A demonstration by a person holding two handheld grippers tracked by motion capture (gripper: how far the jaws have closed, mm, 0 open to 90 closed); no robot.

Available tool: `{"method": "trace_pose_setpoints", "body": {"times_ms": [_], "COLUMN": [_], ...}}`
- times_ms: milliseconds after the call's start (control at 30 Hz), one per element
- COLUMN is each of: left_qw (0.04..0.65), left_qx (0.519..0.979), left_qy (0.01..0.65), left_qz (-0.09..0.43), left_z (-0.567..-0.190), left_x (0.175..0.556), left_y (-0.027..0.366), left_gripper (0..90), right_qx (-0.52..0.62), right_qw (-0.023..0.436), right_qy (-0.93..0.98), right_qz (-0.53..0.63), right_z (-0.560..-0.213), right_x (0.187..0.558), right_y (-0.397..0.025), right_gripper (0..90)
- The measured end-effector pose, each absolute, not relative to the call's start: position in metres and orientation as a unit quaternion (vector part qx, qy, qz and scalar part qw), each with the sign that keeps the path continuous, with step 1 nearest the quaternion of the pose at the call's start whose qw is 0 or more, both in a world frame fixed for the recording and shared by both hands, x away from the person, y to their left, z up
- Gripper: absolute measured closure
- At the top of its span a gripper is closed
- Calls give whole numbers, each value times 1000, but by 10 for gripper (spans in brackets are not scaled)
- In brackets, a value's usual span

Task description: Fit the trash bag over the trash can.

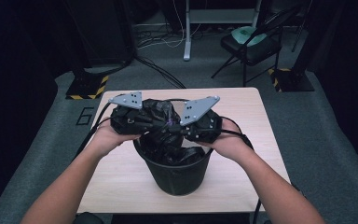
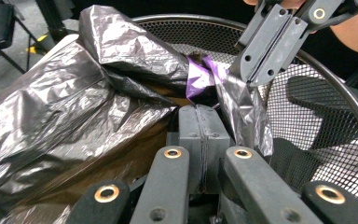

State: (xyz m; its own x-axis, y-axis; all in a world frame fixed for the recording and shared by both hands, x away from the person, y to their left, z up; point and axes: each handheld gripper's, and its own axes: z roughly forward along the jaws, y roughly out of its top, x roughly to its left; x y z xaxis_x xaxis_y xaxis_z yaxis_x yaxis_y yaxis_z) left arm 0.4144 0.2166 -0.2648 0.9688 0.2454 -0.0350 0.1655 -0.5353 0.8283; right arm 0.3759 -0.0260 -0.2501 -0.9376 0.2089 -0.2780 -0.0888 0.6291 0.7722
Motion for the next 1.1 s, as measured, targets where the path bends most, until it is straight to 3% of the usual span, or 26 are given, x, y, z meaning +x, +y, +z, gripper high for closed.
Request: {"method": "trace_pose_setpoints", "body": {"times_ms": [433, 1100], "left_qw": [461, 454], "left_qx": [865, 841], "left_qy": [166, 252], "left_qz": [106, 152], "left_z": [-251, -245], "left_x": [417, 412], "left_y": [247, 324], "left_gripper": [899, 899], "right_qx": [56, 127], "right_qw": [178, 215], "right_qy": [886, 869], "right_qz": [424, 427], "right_z": [-256, -255], "right_x": [380, 361], "right_y": [-46, -129], "right_gripper": [888, 891]}}
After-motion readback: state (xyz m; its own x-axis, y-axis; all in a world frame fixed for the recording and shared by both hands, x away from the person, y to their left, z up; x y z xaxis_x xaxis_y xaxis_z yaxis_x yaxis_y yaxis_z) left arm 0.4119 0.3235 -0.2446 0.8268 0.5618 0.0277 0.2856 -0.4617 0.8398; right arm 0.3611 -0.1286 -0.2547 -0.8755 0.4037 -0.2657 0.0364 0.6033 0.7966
